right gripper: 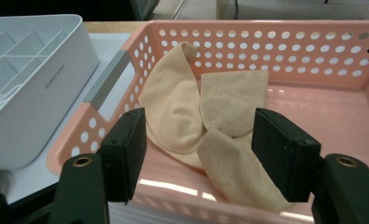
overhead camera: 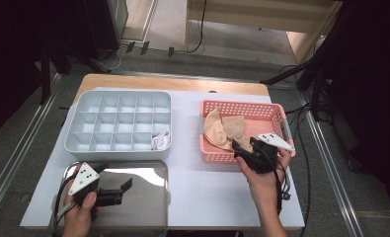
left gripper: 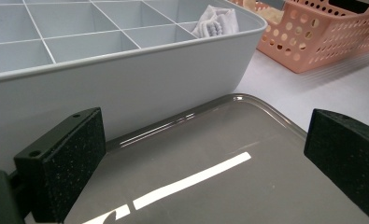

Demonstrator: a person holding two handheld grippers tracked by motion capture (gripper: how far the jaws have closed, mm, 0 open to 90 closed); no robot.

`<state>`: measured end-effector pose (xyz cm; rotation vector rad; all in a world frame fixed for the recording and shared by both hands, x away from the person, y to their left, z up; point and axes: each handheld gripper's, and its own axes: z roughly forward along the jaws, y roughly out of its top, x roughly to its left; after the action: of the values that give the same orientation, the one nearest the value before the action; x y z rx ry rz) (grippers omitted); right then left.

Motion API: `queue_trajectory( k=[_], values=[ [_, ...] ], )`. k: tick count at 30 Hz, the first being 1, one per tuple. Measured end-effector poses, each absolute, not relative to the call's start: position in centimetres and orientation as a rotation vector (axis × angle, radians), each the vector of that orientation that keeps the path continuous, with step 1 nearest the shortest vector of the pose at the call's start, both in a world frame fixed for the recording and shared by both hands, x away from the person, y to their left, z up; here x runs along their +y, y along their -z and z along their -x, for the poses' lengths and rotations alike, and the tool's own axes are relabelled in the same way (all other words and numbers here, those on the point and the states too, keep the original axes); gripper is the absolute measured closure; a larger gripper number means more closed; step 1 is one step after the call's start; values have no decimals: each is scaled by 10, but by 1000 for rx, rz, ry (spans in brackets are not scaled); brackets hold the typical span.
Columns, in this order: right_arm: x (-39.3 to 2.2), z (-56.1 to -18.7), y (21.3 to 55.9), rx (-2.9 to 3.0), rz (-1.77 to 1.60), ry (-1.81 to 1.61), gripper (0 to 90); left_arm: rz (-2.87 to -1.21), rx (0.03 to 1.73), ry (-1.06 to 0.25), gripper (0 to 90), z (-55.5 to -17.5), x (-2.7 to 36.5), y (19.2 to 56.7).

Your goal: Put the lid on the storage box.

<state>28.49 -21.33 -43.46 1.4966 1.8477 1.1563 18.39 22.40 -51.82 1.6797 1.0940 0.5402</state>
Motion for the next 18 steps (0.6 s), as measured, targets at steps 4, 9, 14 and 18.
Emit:
queue_trajectory(
  k=[4, 9, 14, 18],
  values=[
    [-209, -303, 434, 1857, -1518, -1140, 367, -1669, 1090, -543, 0, -183, 226, 517],
    [-204, -325, 432, 1862, -1538, -1115, 369, -1669, 1099, -546, 0, -183, 227, 518],
    [-202, -345, 433, 1852, -1565, -1093, 374, -1665, 1095, -549, 0, -184, 229, 518],
    [-200, -360, 436, 1860, -1587, -1072, 375, -1655, 1101, -550, 0, -183, 231, 517]
  ],
)
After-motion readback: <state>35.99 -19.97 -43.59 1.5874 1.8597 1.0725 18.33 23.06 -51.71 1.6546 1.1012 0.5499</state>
